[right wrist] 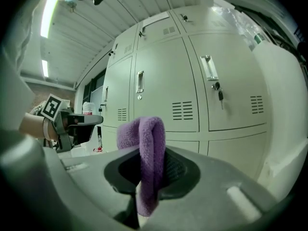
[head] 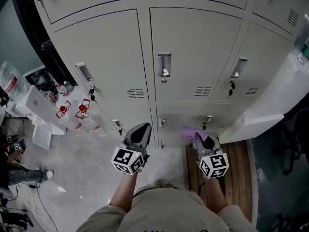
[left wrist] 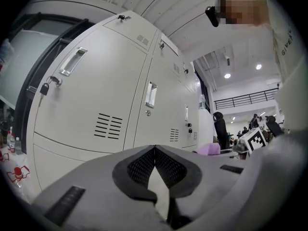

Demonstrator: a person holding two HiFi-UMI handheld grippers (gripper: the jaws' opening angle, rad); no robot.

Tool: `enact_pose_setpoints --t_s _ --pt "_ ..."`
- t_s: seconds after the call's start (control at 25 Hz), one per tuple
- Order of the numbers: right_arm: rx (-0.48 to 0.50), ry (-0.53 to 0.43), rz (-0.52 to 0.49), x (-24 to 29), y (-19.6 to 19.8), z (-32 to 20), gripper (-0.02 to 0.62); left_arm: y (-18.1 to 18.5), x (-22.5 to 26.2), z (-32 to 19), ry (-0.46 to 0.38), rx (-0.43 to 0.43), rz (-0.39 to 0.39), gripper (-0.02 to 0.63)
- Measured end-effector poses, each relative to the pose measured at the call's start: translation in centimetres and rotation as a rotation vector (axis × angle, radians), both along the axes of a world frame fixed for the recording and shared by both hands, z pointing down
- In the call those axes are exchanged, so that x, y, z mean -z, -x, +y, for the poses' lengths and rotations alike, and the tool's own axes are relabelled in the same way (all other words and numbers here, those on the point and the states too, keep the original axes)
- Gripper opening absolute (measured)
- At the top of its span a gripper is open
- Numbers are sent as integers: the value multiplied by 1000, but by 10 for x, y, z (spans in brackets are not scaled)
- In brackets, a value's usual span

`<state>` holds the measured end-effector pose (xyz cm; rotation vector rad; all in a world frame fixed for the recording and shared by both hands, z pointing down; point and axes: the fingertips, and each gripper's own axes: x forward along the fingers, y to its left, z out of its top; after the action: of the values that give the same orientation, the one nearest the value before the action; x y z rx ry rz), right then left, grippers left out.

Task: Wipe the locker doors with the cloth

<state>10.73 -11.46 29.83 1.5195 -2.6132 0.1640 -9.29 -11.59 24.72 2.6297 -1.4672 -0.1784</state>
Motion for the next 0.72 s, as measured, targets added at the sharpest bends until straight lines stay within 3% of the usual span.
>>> enact_pose_setpoints --t_s 0.36,0.72 --pt "7 -38 -14 44 -6 8 55 8 15 2 15 11 -33 -2" --pt "-24 -14 -33 40 -16 16 57 13 8 14 41 29 -29 -2"
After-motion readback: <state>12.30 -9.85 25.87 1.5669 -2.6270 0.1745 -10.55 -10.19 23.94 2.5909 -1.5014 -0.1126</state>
